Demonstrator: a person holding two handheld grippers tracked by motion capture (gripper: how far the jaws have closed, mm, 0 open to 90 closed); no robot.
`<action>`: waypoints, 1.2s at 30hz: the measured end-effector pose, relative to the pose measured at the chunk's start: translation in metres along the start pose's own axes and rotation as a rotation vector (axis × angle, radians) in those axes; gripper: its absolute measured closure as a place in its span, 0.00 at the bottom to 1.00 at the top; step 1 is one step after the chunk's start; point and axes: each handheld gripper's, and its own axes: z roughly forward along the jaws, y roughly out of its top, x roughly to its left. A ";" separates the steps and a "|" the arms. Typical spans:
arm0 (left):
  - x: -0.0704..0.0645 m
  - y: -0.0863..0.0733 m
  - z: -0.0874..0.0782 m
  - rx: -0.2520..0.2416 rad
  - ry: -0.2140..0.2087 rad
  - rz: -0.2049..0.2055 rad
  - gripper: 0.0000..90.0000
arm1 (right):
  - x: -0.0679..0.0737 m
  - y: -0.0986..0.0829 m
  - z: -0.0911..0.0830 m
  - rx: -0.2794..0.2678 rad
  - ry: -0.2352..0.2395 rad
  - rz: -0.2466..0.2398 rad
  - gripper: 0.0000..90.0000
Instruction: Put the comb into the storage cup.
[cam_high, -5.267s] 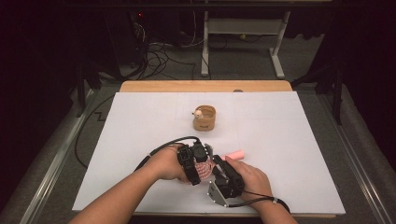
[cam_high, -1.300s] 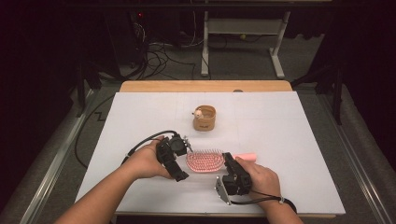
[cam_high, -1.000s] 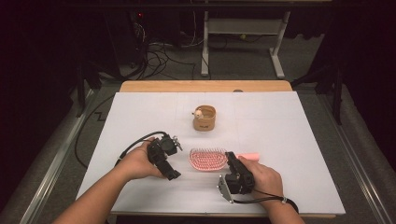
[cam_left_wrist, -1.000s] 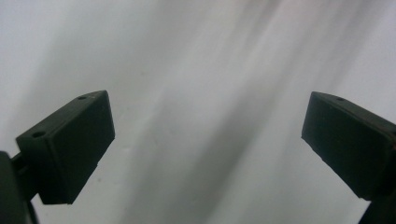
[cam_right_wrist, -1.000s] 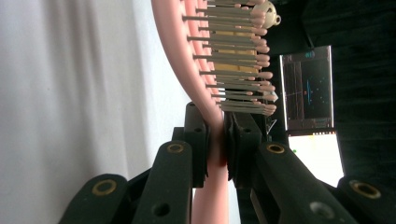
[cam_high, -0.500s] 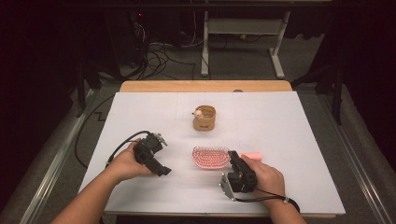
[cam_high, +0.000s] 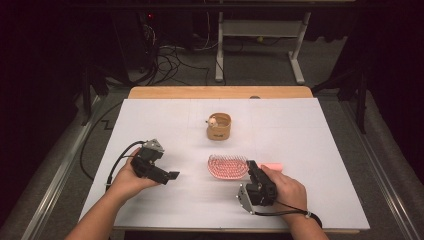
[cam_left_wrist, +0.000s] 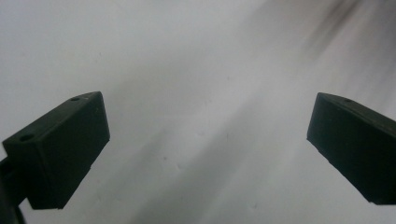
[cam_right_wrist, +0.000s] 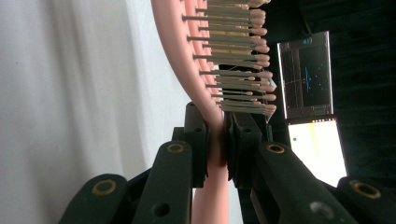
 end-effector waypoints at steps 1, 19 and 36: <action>0.000 -0.002 -0.001 -0.041 0.006 -0.007 0.00 | 0.000 0.000 0.000 0.002 -0.004 0.005 0.90; -0.007 -0.033 -0.005 -0.346 0.188 -0.035 0.00 | -0.003 -0.002 -0.001 0.005 0.000 0.051 0.90; -0.007 -0.041 -0.003 -0.398 0.152 -0.002 0.00 | -0.017 -0.008 -0.003 -0.016 0.035 0.262 0.90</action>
